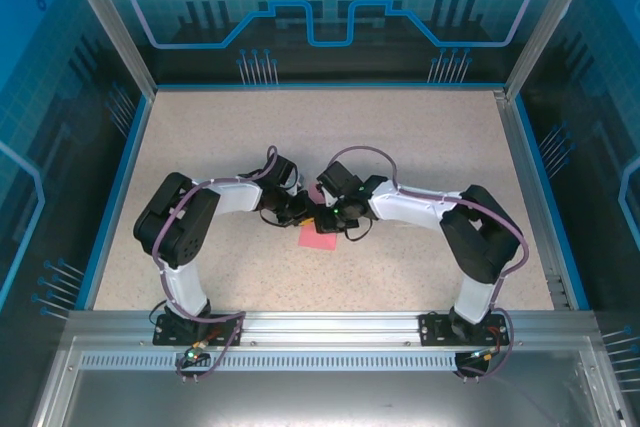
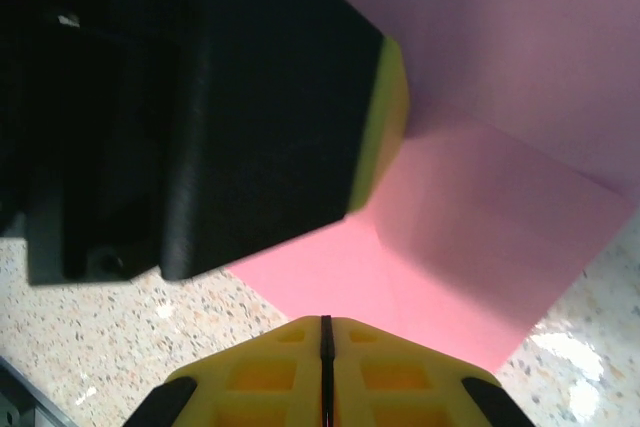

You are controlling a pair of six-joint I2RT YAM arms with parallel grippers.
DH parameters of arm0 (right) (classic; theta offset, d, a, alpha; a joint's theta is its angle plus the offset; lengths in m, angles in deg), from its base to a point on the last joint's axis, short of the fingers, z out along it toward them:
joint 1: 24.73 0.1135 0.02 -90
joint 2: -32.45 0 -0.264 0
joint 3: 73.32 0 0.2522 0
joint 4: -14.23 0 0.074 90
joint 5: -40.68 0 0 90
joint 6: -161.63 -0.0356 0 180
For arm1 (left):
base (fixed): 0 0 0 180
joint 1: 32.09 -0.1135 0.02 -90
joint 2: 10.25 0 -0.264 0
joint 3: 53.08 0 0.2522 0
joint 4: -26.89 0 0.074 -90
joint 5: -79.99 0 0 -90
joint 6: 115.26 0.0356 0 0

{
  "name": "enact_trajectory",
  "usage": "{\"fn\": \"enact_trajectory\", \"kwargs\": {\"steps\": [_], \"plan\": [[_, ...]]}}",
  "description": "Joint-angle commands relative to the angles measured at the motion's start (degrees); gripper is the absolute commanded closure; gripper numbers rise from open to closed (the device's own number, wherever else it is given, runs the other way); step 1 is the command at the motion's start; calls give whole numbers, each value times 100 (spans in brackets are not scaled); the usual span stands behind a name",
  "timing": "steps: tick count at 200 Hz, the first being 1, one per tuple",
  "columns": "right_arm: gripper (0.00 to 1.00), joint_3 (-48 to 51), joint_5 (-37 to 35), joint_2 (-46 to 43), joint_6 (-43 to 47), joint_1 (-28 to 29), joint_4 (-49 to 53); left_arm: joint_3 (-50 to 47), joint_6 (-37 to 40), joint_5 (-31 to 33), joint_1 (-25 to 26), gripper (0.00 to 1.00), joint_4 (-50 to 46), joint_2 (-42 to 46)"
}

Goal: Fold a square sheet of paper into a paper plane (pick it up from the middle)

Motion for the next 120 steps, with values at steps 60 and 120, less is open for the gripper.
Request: {"fn": "enact_trajectory", "kwargs": {"steps": [60, 120], "plan": [[92, -189, -253, 678, -154, 119, -175, -158, -59, 104, -13, 86, -23, -195], [92, -1, -329, 705, -82, 120, 29, -157, -65, 172, -14, 86, -84, -230]]}}
